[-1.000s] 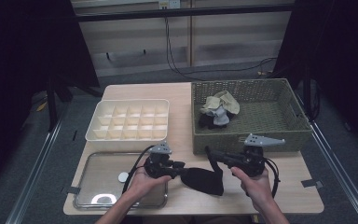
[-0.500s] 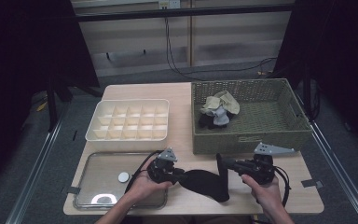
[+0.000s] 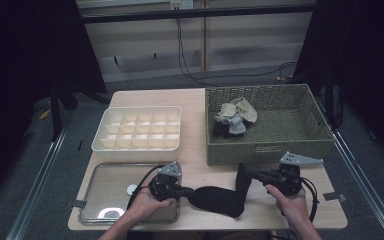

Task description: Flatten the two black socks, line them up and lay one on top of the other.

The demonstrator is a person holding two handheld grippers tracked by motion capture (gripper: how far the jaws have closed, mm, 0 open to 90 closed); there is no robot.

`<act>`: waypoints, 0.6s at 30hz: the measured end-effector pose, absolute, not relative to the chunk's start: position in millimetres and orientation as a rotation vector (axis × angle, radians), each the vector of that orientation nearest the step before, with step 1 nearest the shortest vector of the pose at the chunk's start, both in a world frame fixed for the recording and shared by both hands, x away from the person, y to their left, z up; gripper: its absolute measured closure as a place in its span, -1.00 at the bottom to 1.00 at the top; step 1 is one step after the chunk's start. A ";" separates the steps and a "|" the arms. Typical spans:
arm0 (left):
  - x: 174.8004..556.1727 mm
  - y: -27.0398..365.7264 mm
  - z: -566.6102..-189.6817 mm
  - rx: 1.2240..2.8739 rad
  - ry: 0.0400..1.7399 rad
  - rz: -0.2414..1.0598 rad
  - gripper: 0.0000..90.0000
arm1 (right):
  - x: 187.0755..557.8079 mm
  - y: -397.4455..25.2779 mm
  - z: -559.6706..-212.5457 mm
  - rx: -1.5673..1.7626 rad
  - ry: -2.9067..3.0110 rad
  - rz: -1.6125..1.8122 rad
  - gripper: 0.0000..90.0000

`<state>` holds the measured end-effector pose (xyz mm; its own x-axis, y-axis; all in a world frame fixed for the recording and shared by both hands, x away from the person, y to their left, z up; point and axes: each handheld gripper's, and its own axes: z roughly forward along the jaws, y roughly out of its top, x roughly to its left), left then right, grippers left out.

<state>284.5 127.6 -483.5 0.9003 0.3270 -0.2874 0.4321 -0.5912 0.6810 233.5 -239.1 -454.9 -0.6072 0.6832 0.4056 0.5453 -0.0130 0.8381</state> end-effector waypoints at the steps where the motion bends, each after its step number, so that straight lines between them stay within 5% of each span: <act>1: 282.9 130.5 -484.5 2.238 0.538 -0.169 0.96 | 233.6 -239.2 -453.9 1.329 2.104 1.699 0.95; 18: 279.7 129.0 -471.4 2.181 0.504 -0.173 0.82 | 206.2 -261.8 -465.1 1.443 2.099 1.583 0.62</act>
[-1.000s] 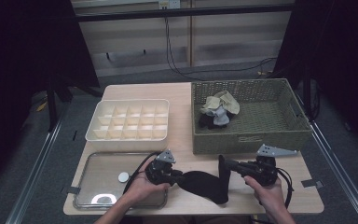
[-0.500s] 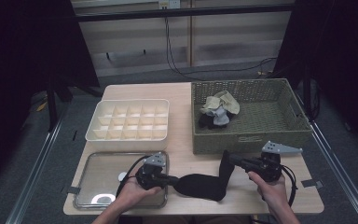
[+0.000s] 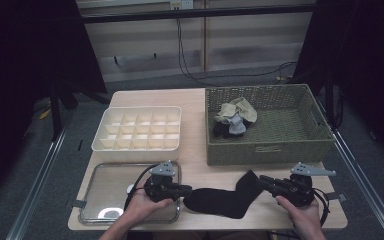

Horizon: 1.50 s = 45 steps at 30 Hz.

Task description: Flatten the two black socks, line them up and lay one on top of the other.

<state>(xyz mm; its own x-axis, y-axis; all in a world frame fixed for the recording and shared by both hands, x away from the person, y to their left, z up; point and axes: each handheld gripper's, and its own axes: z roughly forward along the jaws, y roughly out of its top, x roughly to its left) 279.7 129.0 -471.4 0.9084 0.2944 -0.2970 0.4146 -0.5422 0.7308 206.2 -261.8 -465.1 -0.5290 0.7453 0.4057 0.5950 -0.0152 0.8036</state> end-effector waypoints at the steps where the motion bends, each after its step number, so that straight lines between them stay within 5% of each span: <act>1: 279.6 126.1 -473.0 2.186 0.494 -0.186 0.82 | 206.2 -261.3 -463.8 1.447 2.095 1.583 0.62; 21: 283.3 117.3 -496.2 2.284 0.509 -0.164 0.57 | 244.6 -215.6 -500.2 1.405 2.415 1.267 0.55; 36: 284.3 113.0 -499.1 2.251 0.525 -0.140 0.39 | 247.4 -228.3 -502.3 1.460 2.347 1.207 0.55; 45: 283.2 112.6 -491.8 2.226 0.542 -0.129 0.13 | 242.5 -229.1 -494.1 1.417 2.334 1.317 0.28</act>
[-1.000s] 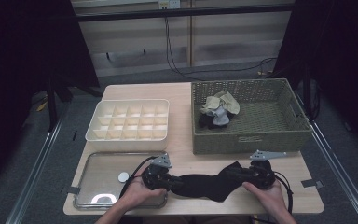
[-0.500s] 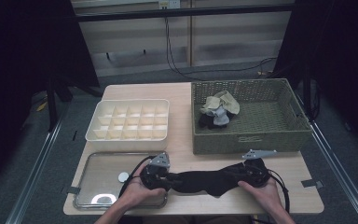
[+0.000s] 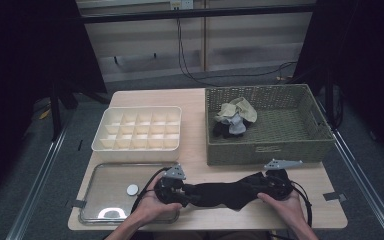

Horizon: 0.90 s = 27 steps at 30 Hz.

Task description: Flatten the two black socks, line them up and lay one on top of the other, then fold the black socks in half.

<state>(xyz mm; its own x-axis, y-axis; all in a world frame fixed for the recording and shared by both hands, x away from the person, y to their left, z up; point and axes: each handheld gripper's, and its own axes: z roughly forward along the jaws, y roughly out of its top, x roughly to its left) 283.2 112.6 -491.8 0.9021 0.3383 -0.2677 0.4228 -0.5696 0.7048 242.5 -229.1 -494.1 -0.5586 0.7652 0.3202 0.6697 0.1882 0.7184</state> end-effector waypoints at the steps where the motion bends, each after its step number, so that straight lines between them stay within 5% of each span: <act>1: 283.3 113.8 -490.7 2.218 0.555 -0.128 0.11 | 242.0 -228.7 -493.0 1.412 2.333 1.327 0.27; 17: 290.9 134.8 -479.5 2.179 0.648 -0.072 -0.41 | 244.2 -221.1 -481.3 1.359 2.318 1.447 0.19; 27: 286.2 153.7 -470.4 2.149 0.687 -0.026 -0.43 | 251.5 -203.9 -469.6 1.300 2.349 1.513 0.19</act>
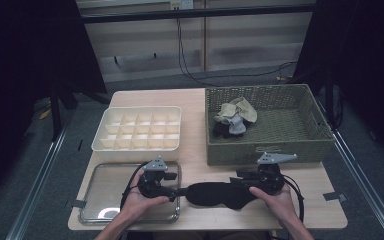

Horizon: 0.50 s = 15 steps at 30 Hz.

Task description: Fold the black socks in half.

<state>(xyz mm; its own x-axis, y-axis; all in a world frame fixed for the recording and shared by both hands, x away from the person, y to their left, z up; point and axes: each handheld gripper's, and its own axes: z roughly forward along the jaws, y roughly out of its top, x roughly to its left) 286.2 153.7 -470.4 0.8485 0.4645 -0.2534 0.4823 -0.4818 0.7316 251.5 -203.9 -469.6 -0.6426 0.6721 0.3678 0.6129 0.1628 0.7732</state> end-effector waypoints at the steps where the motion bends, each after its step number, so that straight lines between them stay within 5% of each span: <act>1: 285.1 156.0 -469.7 2.149 0.692 -0.024 -0.44 | 251.9 -202.3 -467.8 1.289 2.351 1.515 0.19; 15: 274.1 192.7 -469.6 2.147 0.773 0.039 -0.47 | 268.6 -193.2 -445.6 1.226 2.337 1.575 0.10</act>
<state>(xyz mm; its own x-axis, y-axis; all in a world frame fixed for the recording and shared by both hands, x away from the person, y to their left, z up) 274.1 192.7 -469.6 0.8097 0.5398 -0.2302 0.5140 -0.4630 0.7221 268.6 -193.2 -445.6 -0.6798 0.6408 0.3566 0.5710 0.1573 0.8057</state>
